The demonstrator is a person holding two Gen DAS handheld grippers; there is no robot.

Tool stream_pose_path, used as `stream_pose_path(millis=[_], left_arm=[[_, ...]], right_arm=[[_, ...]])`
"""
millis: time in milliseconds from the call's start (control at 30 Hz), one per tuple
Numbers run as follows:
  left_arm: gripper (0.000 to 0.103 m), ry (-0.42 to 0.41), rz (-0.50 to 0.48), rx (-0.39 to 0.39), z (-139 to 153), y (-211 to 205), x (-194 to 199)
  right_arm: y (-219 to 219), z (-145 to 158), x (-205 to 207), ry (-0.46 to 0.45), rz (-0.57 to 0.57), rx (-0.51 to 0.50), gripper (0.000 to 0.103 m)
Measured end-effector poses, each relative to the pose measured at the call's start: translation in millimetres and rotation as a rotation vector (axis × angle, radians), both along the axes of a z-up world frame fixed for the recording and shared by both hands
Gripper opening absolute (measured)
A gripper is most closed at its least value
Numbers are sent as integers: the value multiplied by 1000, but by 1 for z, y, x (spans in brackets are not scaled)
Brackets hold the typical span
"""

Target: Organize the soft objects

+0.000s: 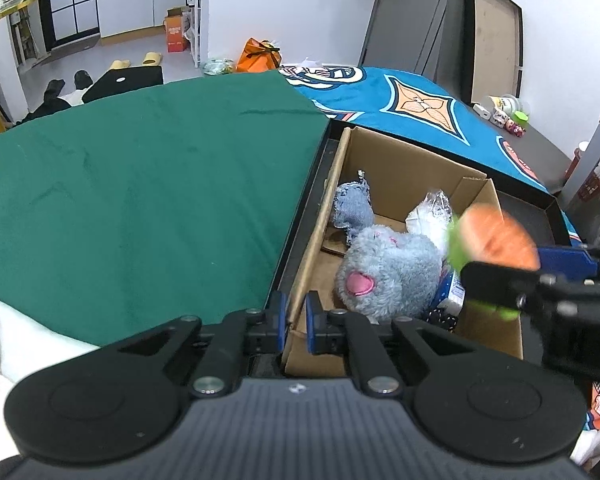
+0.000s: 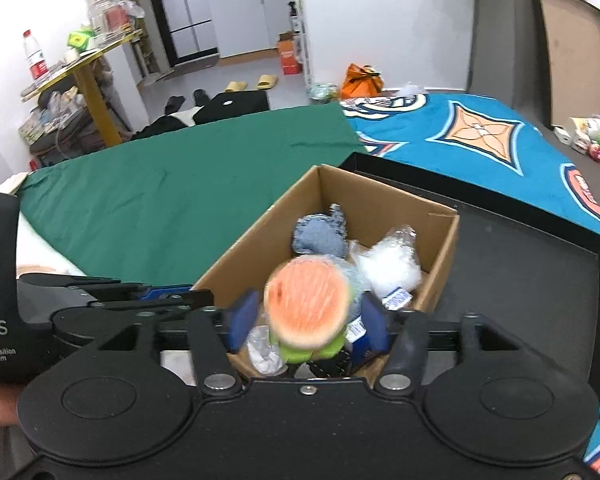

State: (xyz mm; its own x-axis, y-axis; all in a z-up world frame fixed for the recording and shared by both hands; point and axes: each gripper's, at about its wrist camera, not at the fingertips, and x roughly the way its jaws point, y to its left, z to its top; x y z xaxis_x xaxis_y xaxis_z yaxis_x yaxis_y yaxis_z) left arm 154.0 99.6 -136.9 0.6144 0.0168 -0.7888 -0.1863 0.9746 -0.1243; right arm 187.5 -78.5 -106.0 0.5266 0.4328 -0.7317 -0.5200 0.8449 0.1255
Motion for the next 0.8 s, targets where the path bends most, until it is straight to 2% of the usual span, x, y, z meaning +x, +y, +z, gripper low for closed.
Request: stream_pose_path(millis=[267,500,600,733,800], left_arm=[[10,8,-19,-9,4,1,0],[13,2,-35,41,16,-6,0],[13,0,-47,39,25,-12,0],[15,0,-68,50,38,-22,-3],[21,0,-80,50,45,-28,-5]], right_arm=[[-28,4,-3,6,-116,16,60],[-60,4,-9,44,-226,59,61],[-72,6,-13,52,-257,81,62],[-87,11,-17,49,-289,110,69],[-93,13,-19,47,-306,122,74]])
